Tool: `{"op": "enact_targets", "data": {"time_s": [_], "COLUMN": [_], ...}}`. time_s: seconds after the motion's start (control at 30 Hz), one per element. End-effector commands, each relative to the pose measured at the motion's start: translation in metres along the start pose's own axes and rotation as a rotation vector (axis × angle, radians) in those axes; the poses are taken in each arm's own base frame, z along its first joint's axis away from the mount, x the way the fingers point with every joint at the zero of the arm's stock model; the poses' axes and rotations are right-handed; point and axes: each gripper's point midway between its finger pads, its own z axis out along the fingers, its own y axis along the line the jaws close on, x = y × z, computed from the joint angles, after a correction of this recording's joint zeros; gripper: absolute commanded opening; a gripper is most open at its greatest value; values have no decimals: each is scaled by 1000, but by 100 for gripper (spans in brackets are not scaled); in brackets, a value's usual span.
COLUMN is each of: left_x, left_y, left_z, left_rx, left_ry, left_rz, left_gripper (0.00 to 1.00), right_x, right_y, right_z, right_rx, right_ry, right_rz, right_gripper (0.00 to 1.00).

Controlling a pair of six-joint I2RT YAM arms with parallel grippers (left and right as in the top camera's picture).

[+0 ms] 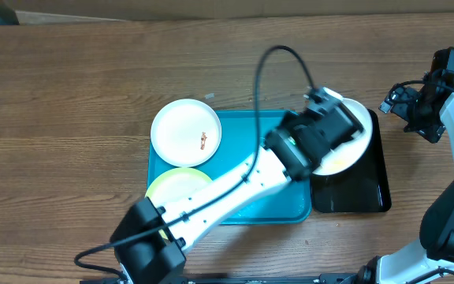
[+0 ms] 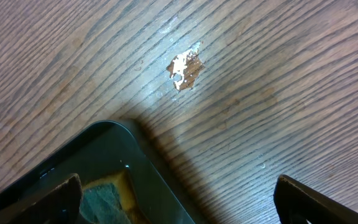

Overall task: Clean dirty plates on tray and stack at the side
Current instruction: 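Lift the wiped white plate with the left gripper off the tray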

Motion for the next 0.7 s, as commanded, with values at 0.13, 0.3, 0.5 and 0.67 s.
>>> {"op": "enact_targets", "data": {"time_s": [0.13,0.3,0.5,0.67], "left_x": [-32,-38,-52,-61], "left_y": [-8,-15,-17,-22], "left_z": [-42,-55,-82,-91], "left_rx": [-151,-246,-370,-390], "left_ry": [-189,-251,-349,-390], "left_rz": [117,209,242,254], "left_gripper": [4,4,4,4], "right_x": [-6,-6,-6,-6], "right_y": [2,2,2,2], "right_z": [-7,-7,-7,-7], "right_rx": [-12,-12,-12,-12], "right_ry": [-25,-25,-25,-25], "right_rz": [8,8,8,8], "right_gripper": [100,100,100,100]}}
